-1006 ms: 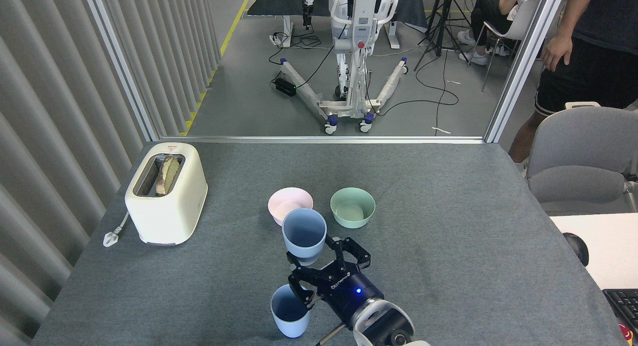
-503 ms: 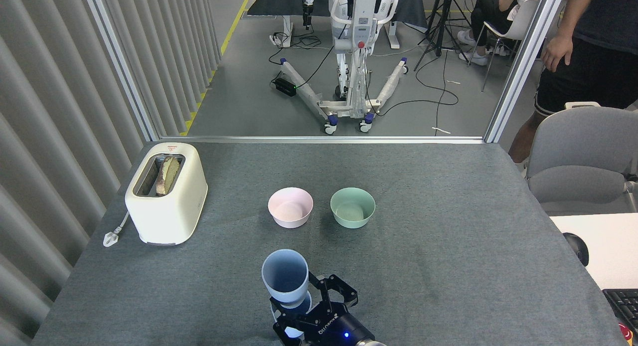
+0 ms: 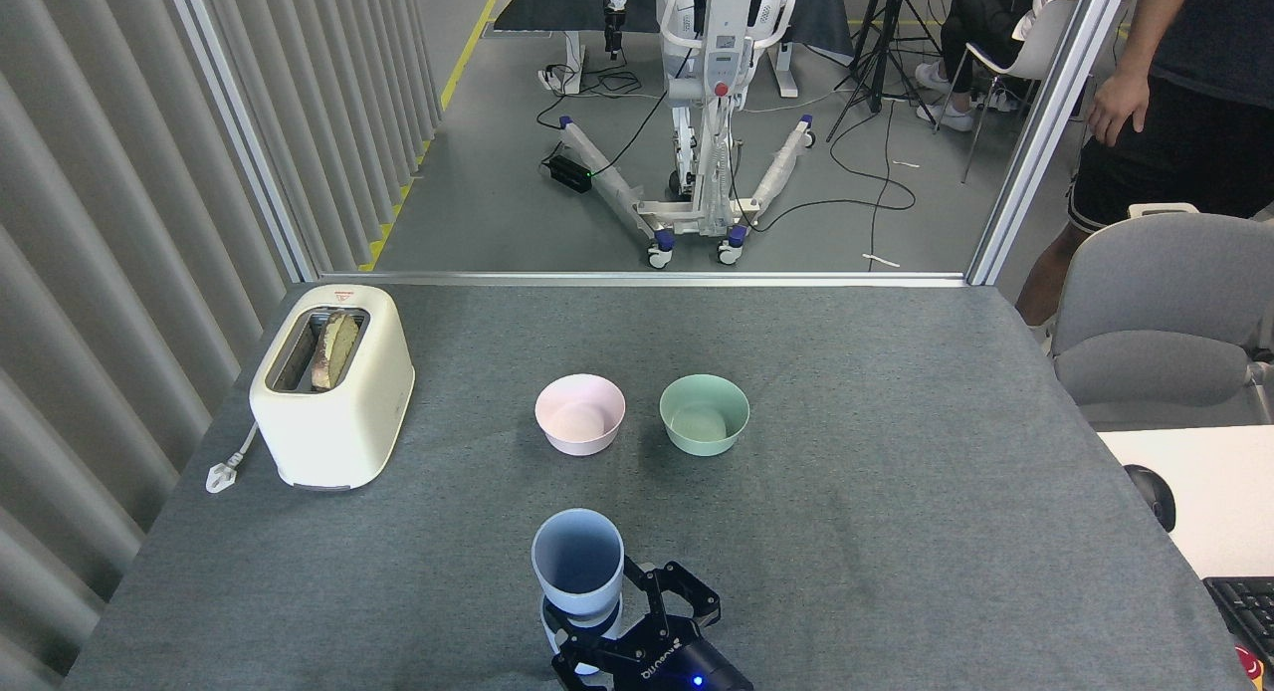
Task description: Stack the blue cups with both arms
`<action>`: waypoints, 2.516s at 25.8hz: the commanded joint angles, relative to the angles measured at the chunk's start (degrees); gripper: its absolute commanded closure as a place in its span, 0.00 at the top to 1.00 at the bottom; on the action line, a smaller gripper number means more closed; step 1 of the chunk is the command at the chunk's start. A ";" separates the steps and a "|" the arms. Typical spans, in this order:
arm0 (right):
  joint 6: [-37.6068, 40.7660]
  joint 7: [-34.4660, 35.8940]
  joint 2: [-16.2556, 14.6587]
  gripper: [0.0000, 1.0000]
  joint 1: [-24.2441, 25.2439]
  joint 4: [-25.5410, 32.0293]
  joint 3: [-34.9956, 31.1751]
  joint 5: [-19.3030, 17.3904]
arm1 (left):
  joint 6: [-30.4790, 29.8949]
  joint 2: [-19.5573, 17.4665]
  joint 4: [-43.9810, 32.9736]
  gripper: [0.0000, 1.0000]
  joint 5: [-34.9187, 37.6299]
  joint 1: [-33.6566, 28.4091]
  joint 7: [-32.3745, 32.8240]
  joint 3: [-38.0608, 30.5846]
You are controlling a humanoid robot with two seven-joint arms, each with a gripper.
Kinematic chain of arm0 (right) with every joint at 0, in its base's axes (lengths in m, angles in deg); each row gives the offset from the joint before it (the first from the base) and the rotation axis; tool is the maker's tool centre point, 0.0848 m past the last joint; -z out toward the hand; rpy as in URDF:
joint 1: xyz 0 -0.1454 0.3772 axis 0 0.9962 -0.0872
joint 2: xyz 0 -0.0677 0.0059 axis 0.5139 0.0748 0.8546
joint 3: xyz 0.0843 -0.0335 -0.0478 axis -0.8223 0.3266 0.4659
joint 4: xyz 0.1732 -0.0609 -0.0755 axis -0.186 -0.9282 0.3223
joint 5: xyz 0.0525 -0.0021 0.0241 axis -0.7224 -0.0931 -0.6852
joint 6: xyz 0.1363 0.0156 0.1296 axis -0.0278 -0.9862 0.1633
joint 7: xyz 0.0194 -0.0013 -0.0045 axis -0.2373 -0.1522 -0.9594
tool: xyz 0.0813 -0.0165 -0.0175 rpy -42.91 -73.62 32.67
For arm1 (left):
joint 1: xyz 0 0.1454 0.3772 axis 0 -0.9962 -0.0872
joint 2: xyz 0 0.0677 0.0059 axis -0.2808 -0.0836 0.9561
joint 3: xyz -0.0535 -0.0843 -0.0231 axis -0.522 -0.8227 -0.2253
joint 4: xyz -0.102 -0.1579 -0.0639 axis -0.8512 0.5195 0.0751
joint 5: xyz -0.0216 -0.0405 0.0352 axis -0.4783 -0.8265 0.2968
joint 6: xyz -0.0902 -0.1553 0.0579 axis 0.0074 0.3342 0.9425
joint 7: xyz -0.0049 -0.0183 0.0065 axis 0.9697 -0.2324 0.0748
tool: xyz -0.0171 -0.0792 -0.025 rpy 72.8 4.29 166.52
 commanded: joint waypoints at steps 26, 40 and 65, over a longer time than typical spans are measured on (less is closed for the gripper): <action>-0.10 0.14 0.43 0.93 0.06 -1.33 -0.18 -0.28 | 0.01 0.00 -0.09 1.00 0.00 0.00 -0.08 -0.14; 0.07 4.18 0.70 0.95 -0.20 0.25 -0.53 -0.99 | 0.01 0.00 -0.18 1.00 0.00 0.00 -0.08 -0.14; 0.07 24.14 -0.80 0.99 15.18 -2.21 -32.17 -13.91 | -3.94 -0.09 -8.70 1.00 0.18 -0.09 0.00 0.74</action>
